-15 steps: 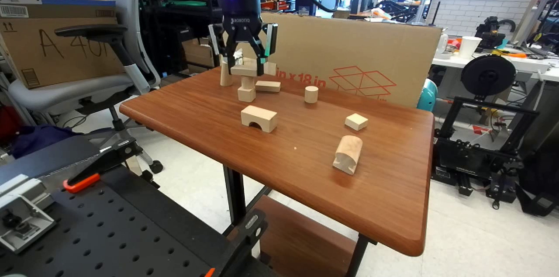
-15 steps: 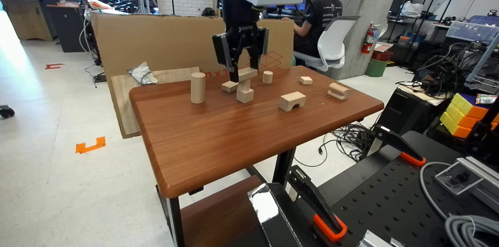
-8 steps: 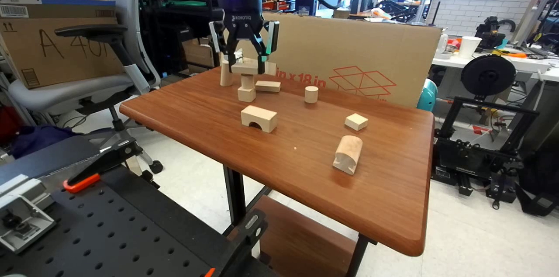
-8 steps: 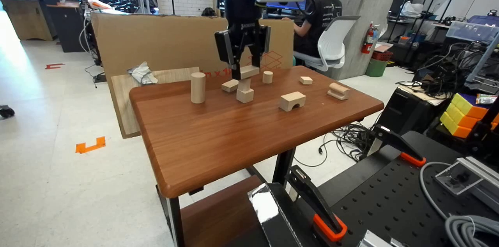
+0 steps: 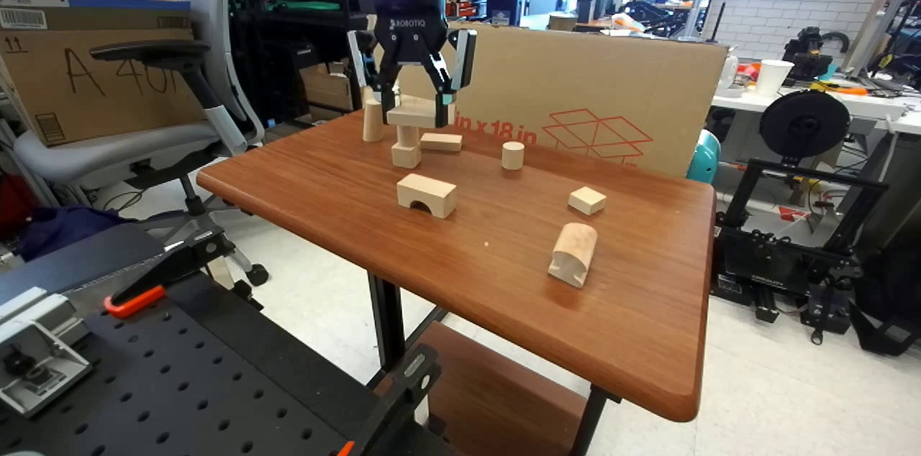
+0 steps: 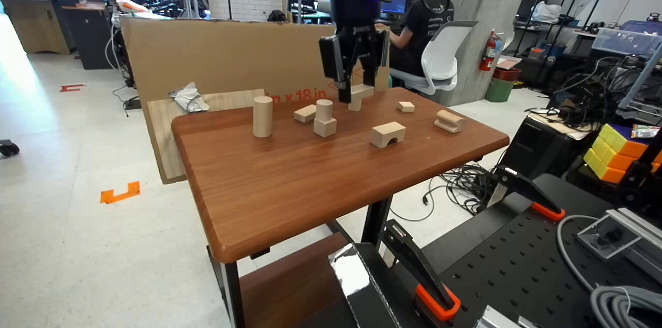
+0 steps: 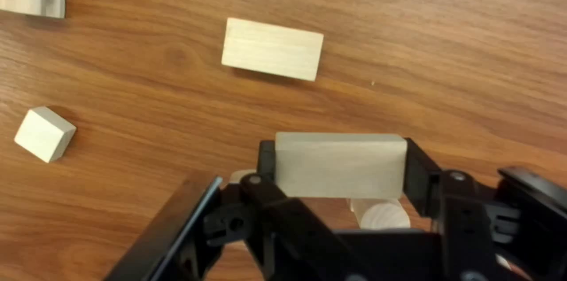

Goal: Remove the rectangular block from the stack on the left and place it on top of the block on the front left side of the table

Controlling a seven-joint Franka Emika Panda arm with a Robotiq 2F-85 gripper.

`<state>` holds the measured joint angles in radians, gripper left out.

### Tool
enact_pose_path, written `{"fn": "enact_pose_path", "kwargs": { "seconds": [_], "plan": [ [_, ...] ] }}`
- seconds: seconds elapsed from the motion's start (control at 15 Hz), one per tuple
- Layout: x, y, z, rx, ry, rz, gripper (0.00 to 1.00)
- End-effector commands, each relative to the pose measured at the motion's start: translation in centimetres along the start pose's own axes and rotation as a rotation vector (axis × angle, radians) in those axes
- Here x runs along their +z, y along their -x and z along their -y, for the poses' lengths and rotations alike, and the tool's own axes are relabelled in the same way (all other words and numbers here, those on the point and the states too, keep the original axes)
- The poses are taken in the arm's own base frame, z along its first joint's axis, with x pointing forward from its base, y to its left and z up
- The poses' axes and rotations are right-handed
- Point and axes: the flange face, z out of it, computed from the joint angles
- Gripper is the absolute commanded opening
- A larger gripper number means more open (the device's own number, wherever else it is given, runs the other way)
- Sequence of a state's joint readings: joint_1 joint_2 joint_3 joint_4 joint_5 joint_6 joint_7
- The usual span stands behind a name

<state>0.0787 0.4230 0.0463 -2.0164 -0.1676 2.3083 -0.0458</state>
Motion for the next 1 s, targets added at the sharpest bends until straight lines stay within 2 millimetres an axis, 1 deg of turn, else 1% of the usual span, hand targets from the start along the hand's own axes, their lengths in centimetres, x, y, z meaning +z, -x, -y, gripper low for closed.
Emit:
{"fn": "enact_pose_path", "kwargs": {
  "seconds": [0.0,0.33,0.6,0.73,0.93],
  "plan": [
    [1.2,2.2,-1.2,-0.011,0.001,0.026,0.42],
    [3.6,3.7,-2.6,0.012,-0.019,0.072,0.42],
    [4.1,4.6,-3.4,0.023,-0.025,0.075,0.42],
    [4.4,4.7,-3.8,0.03,-0.024,0.079,0.42],
    [4.7,4.2,-4.1,0.041,-0.031,0.089,0.42]
  ]
}}
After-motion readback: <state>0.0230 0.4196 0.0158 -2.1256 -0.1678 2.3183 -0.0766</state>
